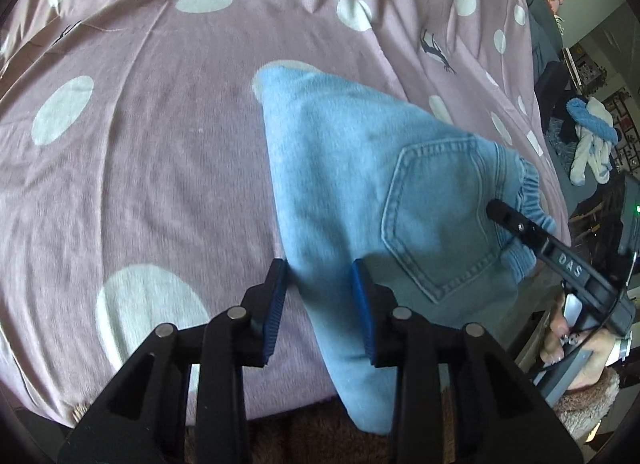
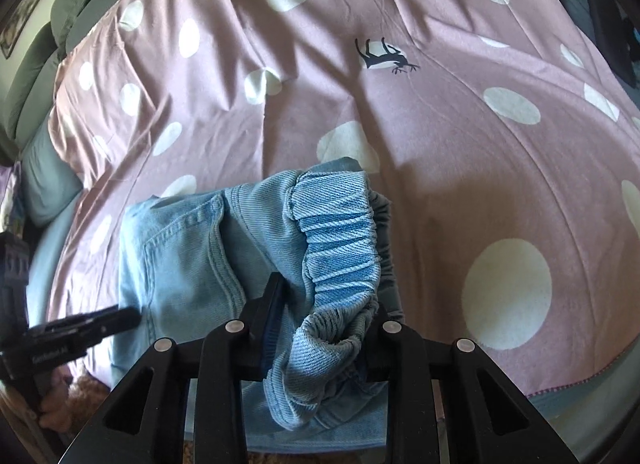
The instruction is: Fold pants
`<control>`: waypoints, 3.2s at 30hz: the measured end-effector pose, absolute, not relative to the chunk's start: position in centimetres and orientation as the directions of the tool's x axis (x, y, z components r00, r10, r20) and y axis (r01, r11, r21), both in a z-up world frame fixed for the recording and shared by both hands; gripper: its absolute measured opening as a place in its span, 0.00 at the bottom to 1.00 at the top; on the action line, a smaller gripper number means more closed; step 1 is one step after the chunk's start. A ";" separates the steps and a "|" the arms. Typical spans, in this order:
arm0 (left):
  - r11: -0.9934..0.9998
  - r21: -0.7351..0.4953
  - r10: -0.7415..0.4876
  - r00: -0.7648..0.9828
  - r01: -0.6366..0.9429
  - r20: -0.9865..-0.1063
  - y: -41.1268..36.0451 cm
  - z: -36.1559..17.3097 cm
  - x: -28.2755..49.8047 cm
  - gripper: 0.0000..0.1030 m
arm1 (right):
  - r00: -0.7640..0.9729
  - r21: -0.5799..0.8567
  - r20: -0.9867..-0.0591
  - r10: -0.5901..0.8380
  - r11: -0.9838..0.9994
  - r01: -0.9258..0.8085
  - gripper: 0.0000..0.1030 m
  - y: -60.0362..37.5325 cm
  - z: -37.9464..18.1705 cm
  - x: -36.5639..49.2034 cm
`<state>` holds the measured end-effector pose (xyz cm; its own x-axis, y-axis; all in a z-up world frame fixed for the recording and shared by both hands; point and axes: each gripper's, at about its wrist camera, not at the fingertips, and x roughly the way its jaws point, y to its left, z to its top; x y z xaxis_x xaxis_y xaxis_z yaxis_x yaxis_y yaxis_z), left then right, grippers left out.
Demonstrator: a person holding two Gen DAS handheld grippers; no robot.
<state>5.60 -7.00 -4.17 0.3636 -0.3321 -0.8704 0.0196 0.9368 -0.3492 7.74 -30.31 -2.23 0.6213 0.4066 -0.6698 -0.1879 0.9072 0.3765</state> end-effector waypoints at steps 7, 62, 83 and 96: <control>0.934 -0.358 -0.340 0.354 0.018 -0.871 -7.4 -4.6 3.4 0.34 | 0.623 0.383 -0.667 0.410 0.905 -0.186 0.27 -30.5 -2.3 7.8; 0.937 -0.348 -0.324 0.291 -0.031 -0.900 -8.4 -4.5 0.9 0.47 | 0.611 0.304 -0.716 0.337 0.939 -0.161 0.39 -30.2 -3.3 5.5; 0.962 -0.269 -0.213 0.479 -0.050 -0.852 -6.7 0.4 2.4 0.88 | 0.647 0.427 -0.640 0.416 0.892 -0.150 0.93 -34.8 -0.8 4.4; 0.951 -0.307 -0.270 0.367 -0.044 -0.890 -8.5 -4.3 4.8 0.86 | 0.549 0.533 -0.648 0.528 0.829 -0.169 0.93 -34.9 -4.7 7.5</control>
